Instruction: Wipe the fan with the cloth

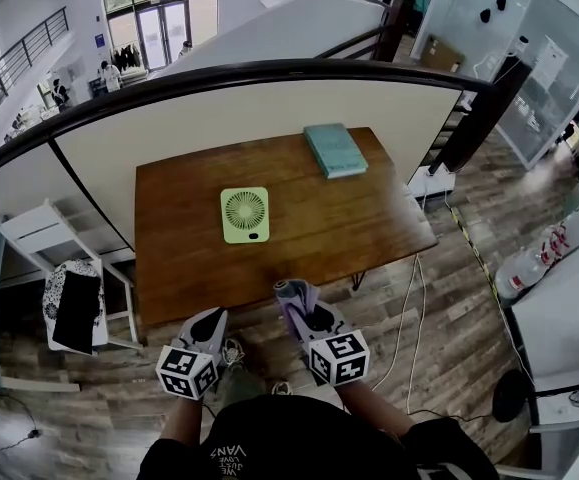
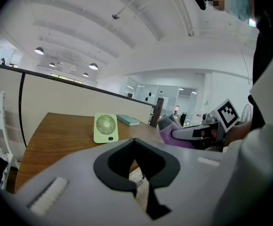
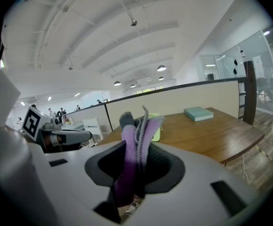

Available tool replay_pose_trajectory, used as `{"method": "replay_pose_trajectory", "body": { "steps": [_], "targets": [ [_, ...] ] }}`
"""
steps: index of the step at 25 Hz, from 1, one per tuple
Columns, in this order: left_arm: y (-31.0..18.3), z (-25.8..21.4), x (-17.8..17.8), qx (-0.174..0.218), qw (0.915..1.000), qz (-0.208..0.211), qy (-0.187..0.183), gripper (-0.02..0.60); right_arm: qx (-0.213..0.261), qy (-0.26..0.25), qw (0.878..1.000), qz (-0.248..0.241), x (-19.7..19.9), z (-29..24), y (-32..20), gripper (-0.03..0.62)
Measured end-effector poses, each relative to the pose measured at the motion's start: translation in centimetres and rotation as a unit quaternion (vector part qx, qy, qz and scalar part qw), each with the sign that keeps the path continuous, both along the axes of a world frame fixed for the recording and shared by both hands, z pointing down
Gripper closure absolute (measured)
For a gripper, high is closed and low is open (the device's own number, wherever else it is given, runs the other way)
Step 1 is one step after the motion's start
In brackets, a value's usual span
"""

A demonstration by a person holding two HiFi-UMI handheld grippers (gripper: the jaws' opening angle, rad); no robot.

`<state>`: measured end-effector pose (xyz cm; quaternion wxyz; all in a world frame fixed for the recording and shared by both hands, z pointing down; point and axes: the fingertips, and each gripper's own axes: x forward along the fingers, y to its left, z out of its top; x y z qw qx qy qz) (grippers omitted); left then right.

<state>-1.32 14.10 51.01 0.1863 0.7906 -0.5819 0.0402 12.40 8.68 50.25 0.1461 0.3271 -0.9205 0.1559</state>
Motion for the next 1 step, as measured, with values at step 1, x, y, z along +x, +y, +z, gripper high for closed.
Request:
{"method": "replay_pose_trajectory", "body": {
  "steps": [1],
  "targets": [
    [-0.07,0.05,0.01,-0.001,1.0,0.001,0.0,0.571,0.0,0.0,1.0,0.001,0.0,-0.01,-0.09,0.484]
  ]
}}
